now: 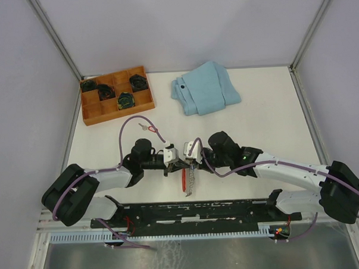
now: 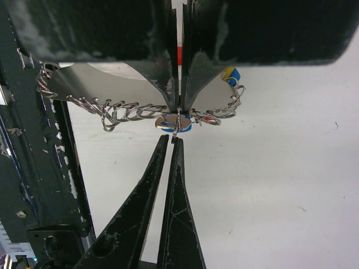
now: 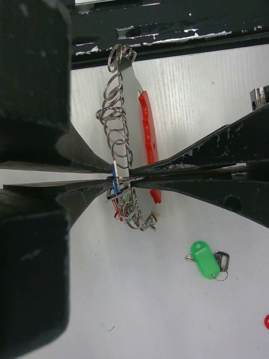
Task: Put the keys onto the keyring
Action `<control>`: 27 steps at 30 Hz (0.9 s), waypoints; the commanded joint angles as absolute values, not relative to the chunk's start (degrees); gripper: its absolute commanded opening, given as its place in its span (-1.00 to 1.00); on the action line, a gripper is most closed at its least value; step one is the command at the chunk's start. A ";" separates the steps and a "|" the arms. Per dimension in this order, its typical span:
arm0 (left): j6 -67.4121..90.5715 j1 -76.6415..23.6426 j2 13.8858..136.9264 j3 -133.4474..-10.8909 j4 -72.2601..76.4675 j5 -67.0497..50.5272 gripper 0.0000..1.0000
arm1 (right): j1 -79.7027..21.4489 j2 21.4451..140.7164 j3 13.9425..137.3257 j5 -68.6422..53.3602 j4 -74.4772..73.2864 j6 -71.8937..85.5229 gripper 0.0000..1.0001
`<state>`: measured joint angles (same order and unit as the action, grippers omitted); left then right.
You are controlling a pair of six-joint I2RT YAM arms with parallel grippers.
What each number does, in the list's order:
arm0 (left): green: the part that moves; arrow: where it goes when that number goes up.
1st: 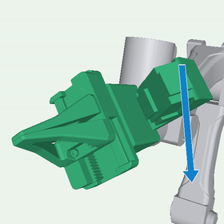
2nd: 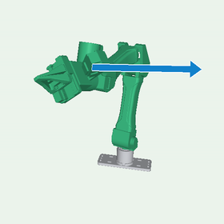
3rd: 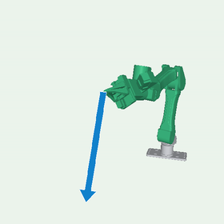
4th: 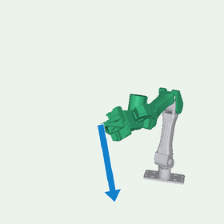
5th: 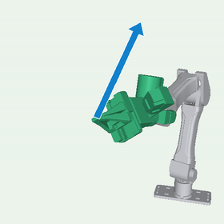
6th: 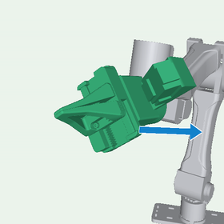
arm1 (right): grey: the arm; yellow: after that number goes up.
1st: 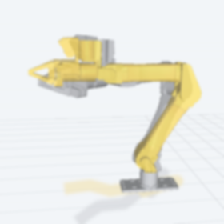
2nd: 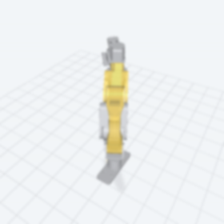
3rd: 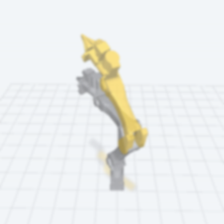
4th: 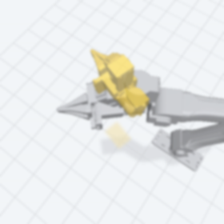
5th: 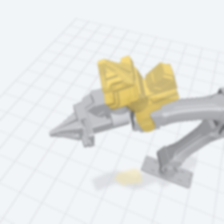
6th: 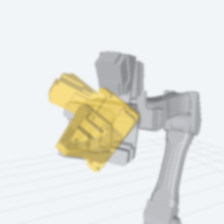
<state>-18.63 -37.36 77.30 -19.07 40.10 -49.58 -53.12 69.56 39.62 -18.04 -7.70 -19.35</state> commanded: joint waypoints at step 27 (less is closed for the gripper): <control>-20.30 -38.48 76.58 -21.82 39.93 -48.59 -0.95 | -52.98 70.30 44.14 -20.47 -5.89 -19.30 -0.98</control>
<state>-18.63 -37.98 77.30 -19.46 39.00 -48.93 -53.10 70.13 40.36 -18.65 -8.40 -19.33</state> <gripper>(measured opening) 0.044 0.015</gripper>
